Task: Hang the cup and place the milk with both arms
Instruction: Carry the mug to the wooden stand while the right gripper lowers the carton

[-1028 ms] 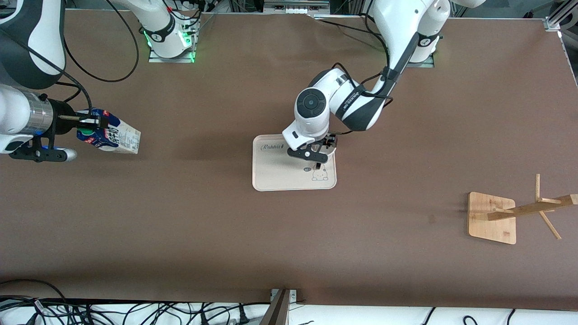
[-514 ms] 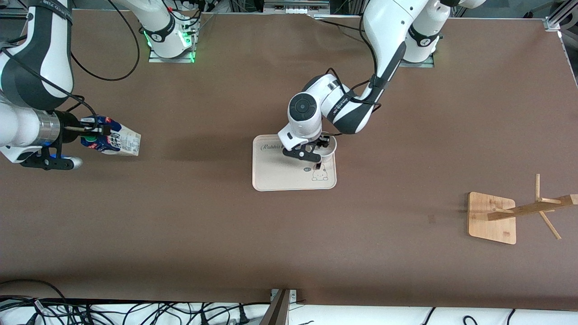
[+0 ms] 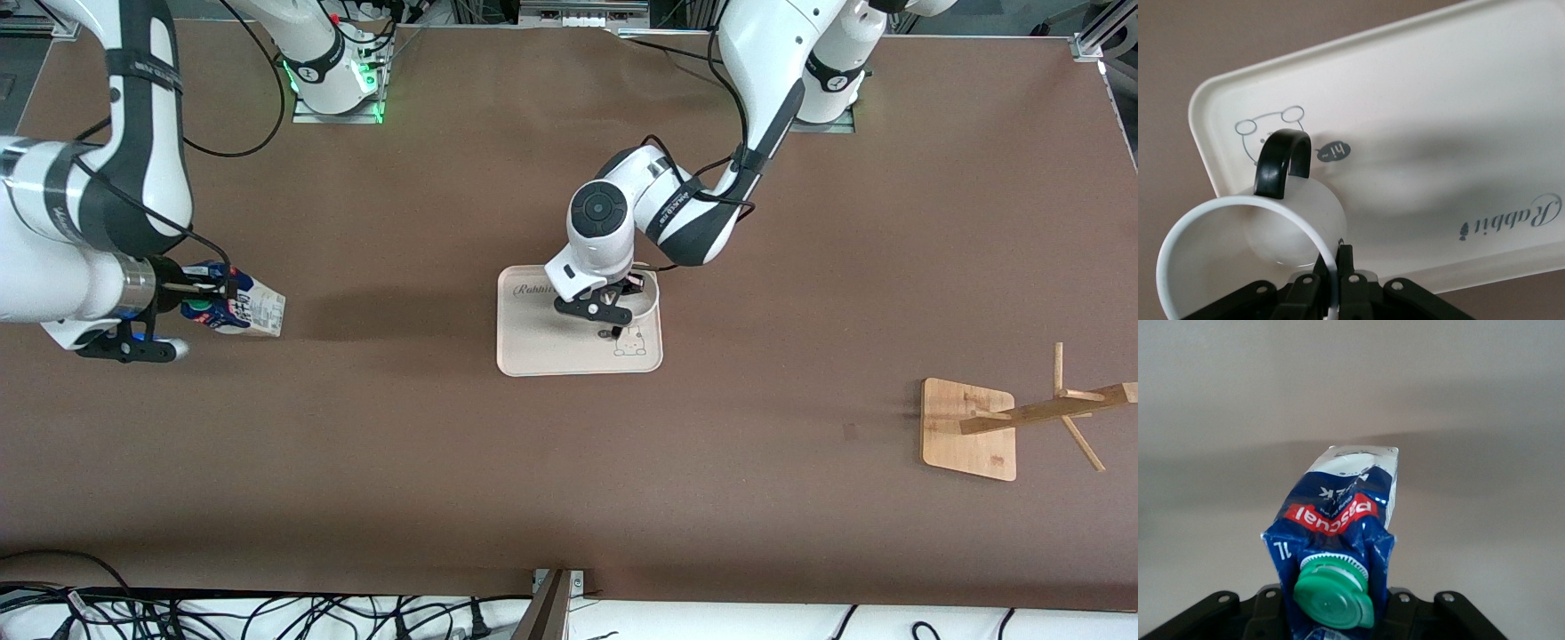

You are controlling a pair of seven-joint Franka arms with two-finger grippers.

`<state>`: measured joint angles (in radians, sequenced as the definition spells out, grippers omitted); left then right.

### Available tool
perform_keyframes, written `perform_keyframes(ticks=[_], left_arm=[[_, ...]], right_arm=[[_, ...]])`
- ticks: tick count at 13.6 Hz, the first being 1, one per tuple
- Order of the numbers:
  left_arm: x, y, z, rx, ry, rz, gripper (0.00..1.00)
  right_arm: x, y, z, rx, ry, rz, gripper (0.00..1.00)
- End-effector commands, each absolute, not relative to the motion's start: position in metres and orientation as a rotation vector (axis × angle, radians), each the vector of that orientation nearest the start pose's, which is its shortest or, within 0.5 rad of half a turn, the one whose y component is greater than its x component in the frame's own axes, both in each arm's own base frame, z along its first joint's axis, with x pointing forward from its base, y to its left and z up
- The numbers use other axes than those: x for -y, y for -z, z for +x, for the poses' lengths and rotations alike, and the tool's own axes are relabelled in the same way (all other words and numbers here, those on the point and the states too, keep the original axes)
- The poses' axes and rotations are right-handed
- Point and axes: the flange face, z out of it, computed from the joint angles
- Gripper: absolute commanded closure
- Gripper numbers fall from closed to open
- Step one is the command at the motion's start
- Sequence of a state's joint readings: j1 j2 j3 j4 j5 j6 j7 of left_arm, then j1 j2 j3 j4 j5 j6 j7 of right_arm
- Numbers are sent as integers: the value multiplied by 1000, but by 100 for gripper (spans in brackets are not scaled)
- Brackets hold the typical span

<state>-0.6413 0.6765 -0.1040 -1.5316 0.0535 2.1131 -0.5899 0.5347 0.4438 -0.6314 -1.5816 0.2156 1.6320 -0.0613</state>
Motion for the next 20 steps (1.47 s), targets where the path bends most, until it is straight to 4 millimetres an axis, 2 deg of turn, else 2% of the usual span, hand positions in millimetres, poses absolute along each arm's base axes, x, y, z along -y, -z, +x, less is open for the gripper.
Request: perform_keyframes(ticks=[1,3,6,7,8,9,10,12,13,14,15,16,18,20], left_arm=[[441,-308,542,-106,-98,-3139,100],[411,-355,560,2,-96,-3177,100],[350,-405,594,131,-135,-3137,100],[319,-421,610,185,-159,-3120,100],[279,-441,627,223,-171,-3119,100],[250,-458,638,231,-149,-3129,100],[228,-480,645,242,-98,-3145,100],[164,-504,659,380,-50,-3140,100],[138,-518,661,438,-19,-3139,100],[117,-527,663,487,2,-3136,100],[98,-531,664,525,9,-3130,100],[78,-533,666,547,14,-3128,100],[59,-535,668,435,22,-3145,100],[33,-542,667,383,42,-3152,100]], right_arm=[[-13,-372,626,-72,-429,-3127,67],[-12,-366,625,-73,-412,-3131,67],[-17,-357,625,-62,-392,-3133,67],[-16,-354,625,-62,-386,-3135,67],[-15,-350,624,-49,-381,-3137,67],[-14,-345,626,-26,-375,-3142,65],[-13,-341,627,-8,-371,-3146,64],[-10,-333,630,-3,-362,-3157,63],[-10,-331,631,-7,-355,-3155,49],[-7,-332,631,-14,-352,-3154,18],[-7,-332,632,-16,-354,-3153,0],[-6,-336,632,-18,-354,-3152,0],[-8,-346,635,-8,-327,-3151,0],[-5,-356,635,12,-323,-3146,0]])
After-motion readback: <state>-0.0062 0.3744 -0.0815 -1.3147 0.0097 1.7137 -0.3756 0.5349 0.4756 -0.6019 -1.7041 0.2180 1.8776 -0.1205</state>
